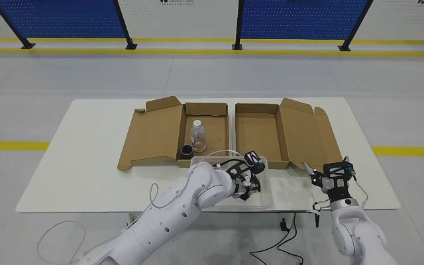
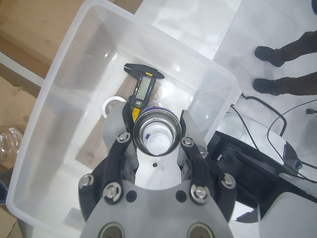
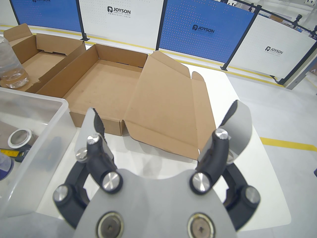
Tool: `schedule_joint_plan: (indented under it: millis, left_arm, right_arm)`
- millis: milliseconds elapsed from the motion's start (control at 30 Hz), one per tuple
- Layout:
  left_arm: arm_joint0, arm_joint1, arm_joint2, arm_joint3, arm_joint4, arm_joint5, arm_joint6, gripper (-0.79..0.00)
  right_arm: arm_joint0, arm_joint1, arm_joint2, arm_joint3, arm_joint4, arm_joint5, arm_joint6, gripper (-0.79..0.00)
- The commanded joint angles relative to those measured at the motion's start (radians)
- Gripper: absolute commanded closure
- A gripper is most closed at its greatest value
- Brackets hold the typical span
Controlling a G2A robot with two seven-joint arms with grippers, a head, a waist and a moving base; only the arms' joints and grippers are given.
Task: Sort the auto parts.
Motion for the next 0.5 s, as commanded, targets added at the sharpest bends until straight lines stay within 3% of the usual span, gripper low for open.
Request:
schedule_joint_plan:
  millis: [0,467]
  left_arm:
    - [0.01,0.005,-0.012,-0.03,0.013,0.003,-0.005,0.0]
    - [0.05,0.037,-0.159,-0.13,0.052,0.037,0.025,0.0]
  right_arm:
    - [0.0,0.0,0.0,0.0,0.0,0.0,0.0,-0.785]
    - [0.0,0.0,0.0,0.0,0.0,0.0,0.0,-0.785]
